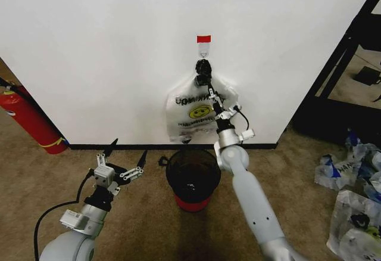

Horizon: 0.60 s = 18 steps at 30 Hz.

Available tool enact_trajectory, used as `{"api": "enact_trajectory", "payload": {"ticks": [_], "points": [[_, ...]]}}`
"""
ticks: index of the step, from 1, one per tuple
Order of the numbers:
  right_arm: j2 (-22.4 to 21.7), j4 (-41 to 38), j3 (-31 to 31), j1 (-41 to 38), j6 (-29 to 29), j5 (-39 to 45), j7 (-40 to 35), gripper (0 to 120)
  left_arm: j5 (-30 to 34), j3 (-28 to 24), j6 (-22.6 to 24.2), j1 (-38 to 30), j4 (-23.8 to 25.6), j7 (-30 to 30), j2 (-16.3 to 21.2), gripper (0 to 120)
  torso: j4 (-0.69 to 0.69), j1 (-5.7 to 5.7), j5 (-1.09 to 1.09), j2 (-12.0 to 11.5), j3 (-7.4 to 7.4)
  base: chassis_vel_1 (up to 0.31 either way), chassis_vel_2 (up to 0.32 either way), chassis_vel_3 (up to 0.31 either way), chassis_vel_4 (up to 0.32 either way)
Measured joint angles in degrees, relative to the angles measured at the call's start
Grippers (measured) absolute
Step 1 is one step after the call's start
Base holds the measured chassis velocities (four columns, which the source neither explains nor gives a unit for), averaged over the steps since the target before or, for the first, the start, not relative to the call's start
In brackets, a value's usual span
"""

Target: Pick up the garbage bag from the wall and place it over the trash bin.

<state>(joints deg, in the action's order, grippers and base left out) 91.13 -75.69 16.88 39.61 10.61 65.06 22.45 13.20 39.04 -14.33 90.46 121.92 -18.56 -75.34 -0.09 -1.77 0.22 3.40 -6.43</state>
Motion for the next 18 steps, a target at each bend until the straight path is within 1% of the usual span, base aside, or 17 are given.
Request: {"api": "enact_trajectory", "payload": {"ticks": [2,6,7,10,11,15,18], "points": [[0.9,1.7,0.2,-1.3,0.2,-0.9,-0.4,99,-0.3,-0.3,-0.5,-0.2,-0.5,-0.2,-0.3,100,0.01,0.0,0.0,0.0,0.0,0.0,0.0,0.0,0.0],[1.1,3.5,0.2,-2.4,0.7,-1.6,-0.4,99,-0.3,-0.2,-1.1,-0.3,-0.8,-0.3,-0.3,100,-0.02,0.0,0.0,0.0,0.0,0.0,0.0,0.0,0.0],[1.1,4.1,0.2,-2.7,0.8,-1.8,-0.3,99,-0.3,0.0,-1.2,-0.3,-0.9,-0.3,-0.2,100,-0.01,0.0,-0.01,0.0,0.0,0.0,0.0,0.0,0.0],[1.1,5.0,0.0,-3.5,0.9,-2.2,0.2,92,-0.1,0.4,-1.3,-0.5,-1.0,-0.3,0.2,100,-0.01,0.0,-0.01,0.0,0.0,0.0,0.0,0.0,0.0],[1.1,5.0,0.0,-3.5,0.9,-2.2,0.2,92,-0.1,0.4,-1.3,-0.5,-1.0,-0.3,0.2,100,-0.01,0.0,-0.01,0.0,0.0,0.0,0.0,0.0,0.0],[1.1,5.9,-0.2,-4.3,0.9,-3.0,0.7,74,0.2,1.0,-1.4,-0.8,-1.0,-0.1,0.6,100,-0.01,0.0,-0.01,0.0,0.0,0.0,0.0,0.0,0.0],[1.1,6.6,-0.2,-4.7,0.9,-3.6,1.0,65,0.3,1.2,-1.4,-1.0,-1.0,-0.1,0.8,100,0.0,0.0,-0.01,0.0,0.0,0.0,0.0,0.0,0.0]]}}
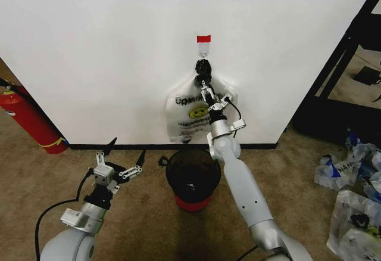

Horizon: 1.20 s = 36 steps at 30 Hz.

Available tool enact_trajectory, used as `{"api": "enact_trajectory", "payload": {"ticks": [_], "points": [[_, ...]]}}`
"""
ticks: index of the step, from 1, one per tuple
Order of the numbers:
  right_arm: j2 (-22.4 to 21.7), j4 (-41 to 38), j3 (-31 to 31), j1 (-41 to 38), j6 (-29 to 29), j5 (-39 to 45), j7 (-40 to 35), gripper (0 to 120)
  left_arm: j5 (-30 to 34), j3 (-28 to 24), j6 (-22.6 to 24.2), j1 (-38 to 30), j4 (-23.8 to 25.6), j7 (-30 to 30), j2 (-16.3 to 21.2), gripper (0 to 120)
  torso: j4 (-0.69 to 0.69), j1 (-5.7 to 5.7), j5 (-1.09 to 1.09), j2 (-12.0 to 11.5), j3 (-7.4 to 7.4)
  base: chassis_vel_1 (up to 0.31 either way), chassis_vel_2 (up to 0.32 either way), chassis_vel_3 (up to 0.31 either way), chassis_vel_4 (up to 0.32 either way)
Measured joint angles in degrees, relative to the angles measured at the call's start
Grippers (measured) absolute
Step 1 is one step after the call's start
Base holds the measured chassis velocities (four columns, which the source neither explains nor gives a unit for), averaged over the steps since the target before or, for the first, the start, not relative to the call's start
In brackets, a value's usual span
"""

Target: Pick up the garbage bag from the wall and place it over the trash bin.

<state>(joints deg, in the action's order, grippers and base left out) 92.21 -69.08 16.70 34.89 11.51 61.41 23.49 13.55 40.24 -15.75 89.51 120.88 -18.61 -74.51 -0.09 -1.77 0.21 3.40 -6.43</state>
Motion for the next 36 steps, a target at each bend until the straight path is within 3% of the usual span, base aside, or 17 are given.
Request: {"api": "enact_trajectory", "payload": {"ticks": [6,10,24,36], "points": [[0.0,1.3,0.4,-0.2,-0.1,-1.1,0.6,60,0.0,0.0,-0.1,-0.2,-0.1,0.0,0.2,100,0.0,0.0,0.0,0.0,0.0,0.0,0.0,0.0,0.0],[0.0,1.3,0.4,-0.1,-0.1,-1.3,1.1,51,0.0,-0.2,-0.1,-0.7,-0.4,0.0,0.3,100,0.0,0.0,0.0,0.0,0.0,0.0,0.0,0.0,0.0],[-0.1,0.1,0.2,0.2,-0.2,-1.8,2.8,1,0.0,-0.5,-0.3,-1.8,-1.3,0.0,0.7,100,0.0,0.0,0.0,0.0,0.0,0.0,0.0,0.0,0.0],[-0.3,-3.8,-0.4,4.8,-0.2,-3.2,3.7,0,0.0,-0.5,-1.0,-1.9,-1.5,-0.1,1.0,100,0.0,0.0,0.0,0.0,0.0,0.0,0.0,0.0,0.0]]}}
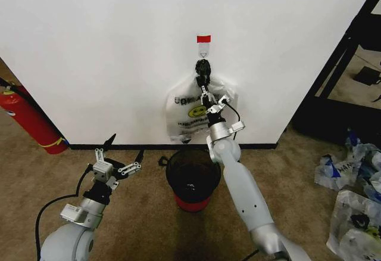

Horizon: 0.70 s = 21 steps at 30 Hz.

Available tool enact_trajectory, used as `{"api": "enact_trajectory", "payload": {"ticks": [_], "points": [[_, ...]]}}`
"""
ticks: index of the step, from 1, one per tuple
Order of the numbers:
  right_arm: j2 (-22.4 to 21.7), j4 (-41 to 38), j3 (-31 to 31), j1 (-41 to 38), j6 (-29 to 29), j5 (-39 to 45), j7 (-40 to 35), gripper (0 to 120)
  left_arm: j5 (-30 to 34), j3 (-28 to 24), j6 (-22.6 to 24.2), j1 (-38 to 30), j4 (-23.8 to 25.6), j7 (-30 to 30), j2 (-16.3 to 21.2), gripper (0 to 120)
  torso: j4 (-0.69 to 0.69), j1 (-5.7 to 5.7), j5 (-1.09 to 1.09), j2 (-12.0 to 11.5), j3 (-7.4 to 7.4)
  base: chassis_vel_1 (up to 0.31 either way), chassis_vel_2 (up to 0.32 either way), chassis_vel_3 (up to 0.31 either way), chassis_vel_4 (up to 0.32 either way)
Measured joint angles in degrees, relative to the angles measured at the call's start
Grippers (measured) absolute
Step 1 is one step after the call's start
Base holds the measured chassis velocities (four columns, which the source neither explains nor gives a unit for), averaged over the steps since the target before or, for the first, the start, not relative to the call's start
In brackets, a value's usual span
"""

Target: Pick up the garbage bag from the wall and place it over the trash bin.

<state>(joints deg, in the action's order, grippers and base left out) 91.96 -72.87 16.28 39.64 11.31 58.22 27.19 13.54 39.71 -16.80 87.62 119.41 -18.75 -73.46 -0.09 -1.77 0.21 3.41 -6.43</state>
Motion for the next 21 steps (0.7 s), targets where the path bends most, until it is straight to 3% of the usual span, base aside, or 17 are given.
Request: {"api": "enact_trajectory", "payload": {"ticks": [21], "points": [[-6.9,-15.2,1.7,22.6,0.5,-4.0,2.9,0,0.6,-1.1,-1.1,0.1,0.5,-0.4,0.7,100,0.0,0.0,0.01,0.0,0.01,0.0,0.0,0.0,0.0]]}}
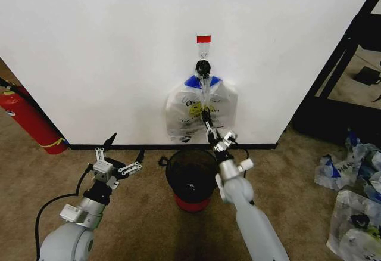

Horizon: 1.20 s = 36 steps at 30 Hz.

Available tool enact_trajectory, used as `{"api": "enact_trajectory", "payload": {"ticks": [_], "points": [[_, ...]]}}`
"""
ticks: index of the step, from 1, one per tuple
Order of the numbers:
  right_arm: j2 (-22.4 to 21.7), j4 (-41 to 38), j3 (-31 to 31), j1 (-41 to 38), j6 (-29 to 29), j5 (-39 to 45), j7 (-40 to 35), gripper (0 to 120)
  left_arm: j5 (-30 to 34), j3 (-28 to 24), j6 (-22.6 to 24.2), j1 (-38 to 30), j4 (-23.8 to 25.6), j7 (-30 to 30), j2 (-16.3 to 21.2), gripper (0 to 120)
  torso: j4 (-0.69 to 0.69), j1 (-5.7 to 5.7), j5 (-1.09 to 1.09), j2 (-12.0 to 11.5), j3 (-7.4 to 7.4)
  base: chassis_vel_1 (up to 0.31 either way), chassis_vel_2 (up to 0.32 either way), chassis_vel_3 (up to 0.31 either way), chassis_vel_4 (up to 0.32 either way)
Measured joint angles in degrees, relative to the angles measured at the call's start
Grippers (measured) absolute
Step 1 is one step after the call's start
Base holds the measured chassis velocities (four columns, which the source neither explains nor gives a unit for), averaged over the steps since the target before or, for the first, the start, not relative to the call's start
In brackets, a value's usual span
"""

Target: Pick up the garbage bag from the wall and place it over the trash bin.

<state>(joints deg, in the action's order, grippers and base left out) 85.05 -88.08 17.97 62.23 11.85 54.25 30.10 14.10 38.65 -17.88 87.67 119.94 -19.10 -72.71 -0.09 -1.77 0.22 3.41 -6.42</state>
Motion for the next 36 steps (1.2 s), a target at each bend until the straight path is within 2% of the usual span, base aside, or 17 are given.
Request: {"api": "enact_trajectory", "payload": {"ticks": [11,18,36], "points": [[-3.3,-2.0,3.2,10.1,2.3,-1.8,2.7,0,0.1,-1.3,-0.2,-1.1,-0.1,-1.1,-0.5,100,-0.01,0.0,-0.01,0.0,0.0,0.0,0.0,0.0,0.0],[-5.0,-4.1,2.7,14.5,3.8,-3.7,2.9,0,0.8,-1.3,-0.5,-1.5,-0.3,-1.3,-0.4,100,0.0,0.0,-0.01,0.0,0.0,0.0,0.0,0.0,0.0],[-5.3,-3.3,3.3,20.2,8.8,-8.9,5.7,0,1.9,-1.2,-1.3,-1.6,-0.4,-1.4,0.3,100,0.0,0.0,-0.01,0.0,-0.01,0.0,0.0,0.0,0.0]]}}
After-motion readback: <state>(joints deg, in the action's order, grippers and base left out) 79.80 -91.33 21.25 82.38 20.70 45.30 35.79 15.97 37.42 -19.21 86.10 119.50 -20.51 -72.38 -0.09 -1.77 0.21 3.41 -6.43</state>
